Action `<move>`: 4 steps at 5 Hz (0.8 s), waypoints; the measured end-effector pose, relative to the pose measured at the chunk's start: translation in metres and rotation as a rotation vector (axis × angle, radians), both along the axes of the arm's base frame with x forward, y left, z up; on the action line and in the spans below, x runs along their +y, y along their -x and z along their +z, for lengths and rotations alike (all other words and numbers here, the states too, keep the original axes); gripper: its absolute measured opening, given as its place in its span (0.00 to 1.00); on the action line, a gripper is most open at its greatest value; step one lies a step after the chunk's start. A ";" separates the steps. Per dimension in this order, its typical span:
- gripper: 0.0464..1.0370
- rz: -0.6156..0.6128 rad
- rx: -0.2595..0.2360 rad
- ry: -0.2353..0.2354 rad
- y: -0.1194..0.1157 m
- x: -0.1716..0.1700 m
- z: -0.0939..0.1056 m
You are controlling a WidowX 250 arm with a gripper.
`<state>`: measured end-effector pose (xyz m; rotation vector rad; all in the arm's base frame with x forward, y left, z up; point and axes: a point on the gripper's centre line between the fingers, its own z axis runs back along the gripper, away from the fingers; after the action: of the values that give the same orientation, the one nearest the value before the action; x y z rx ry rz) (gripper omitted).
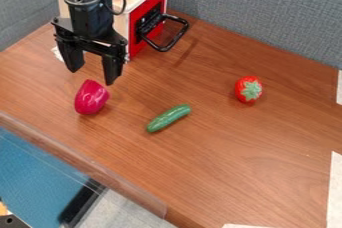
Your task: Moved the green object to the right side of the table
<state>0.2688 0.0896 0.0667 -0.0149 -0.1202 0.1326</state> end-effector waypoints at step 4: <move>0.96 -0.306 -0.020 -0.034 -0.040 -0.088 0.017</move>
<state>0.3084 0.0011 0.0835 -0.0001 -0.1390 -0.1749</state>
